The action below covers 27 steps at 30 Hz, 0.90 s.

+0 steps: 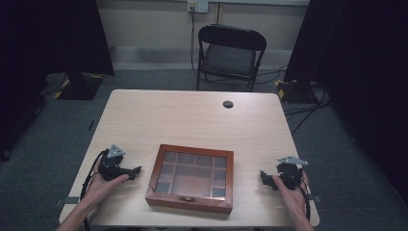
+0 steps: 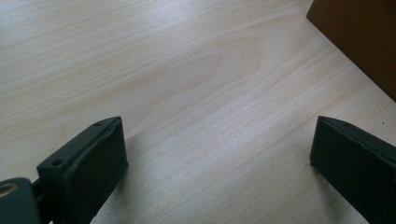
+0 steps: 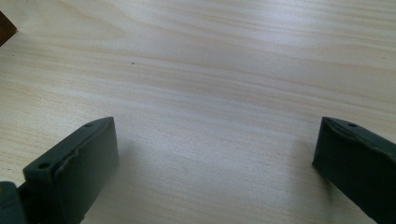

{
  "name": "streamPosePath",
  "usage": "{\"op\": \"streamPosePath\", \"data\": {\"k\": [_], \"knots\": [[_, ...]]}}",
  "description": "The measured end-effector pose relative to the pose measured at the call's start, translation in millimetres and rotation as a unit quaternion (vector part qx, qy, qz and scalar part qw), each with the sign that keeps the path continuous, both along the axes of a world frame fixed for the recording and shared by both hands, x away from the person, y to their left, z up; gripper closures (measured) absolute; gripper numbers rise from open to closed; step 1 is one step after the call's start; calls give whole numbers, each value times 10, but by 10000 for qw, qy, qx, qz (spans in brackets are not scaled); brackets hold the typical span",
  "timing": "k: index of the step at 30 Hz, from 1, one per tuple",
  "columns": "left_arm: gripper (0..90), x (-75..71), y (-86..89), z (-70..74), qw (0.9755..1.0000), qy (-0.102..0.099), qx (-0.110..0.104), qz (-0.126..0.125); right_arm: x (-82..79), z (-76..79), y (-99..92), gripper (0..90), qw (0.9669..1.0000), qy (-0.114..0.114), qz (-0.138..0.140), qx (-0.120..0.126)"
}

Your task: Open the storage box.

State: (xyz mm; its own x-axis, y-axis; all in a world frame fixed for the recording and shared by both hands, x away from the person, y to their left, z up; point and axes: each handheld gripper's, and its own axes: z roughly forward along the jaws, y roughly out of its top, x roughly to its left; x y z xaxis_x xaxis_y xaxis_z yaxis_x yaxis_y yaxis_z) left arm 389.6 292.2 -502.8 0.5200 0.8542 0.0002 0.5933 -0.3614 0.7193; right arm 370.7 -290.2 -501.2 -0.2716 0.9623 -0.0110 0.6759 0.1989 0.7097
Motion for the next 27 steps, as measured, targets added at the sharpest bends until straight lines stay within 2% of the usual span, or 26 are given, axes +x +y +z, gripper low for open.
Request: {"op": "streamPosePath", "data": {"k": [4,7,8,9,12,14,15,17,21,25,27], "knots": [[29,1,1,1,10000,-6,12,-4,1,1,0,0,10000,3,2,-2],[29,1,1,1,10000,-6,10,-5,4,23,5,41,10000,55,23,-6],[29,2,2,1,10000,-5,12,-6,3,38,11,90,10000,74,54,7],[29,1,1,1,10000,-5,11,-6,0,50,17,174,10000,23,58,21],[30,1,2,1,10000,-5,12,-6,-9,93,32,171,9997,79,177,168],[30,2,2,1,10000,-6,12,-6,-26,149,71,232,9991,132,356,177],[29,2,2,1,10000,-6,12,-6,-26,149,71,232,9991,132,356,177],[29,2,1,1,10000,-6,10,-5,-24,186,96,226,9975,207,492,452],[29,2,1,1,10000,-6,12,-5,-58,310,171,295,9950,112,760,636],[29,1,2,1,10000,-7,14,-6,-97,413,267,368,9903,-25,1080,876],[30,1,1,1,10000,-5,10,-5,-115,453,329,374,9875,-40,1233,977]]}}
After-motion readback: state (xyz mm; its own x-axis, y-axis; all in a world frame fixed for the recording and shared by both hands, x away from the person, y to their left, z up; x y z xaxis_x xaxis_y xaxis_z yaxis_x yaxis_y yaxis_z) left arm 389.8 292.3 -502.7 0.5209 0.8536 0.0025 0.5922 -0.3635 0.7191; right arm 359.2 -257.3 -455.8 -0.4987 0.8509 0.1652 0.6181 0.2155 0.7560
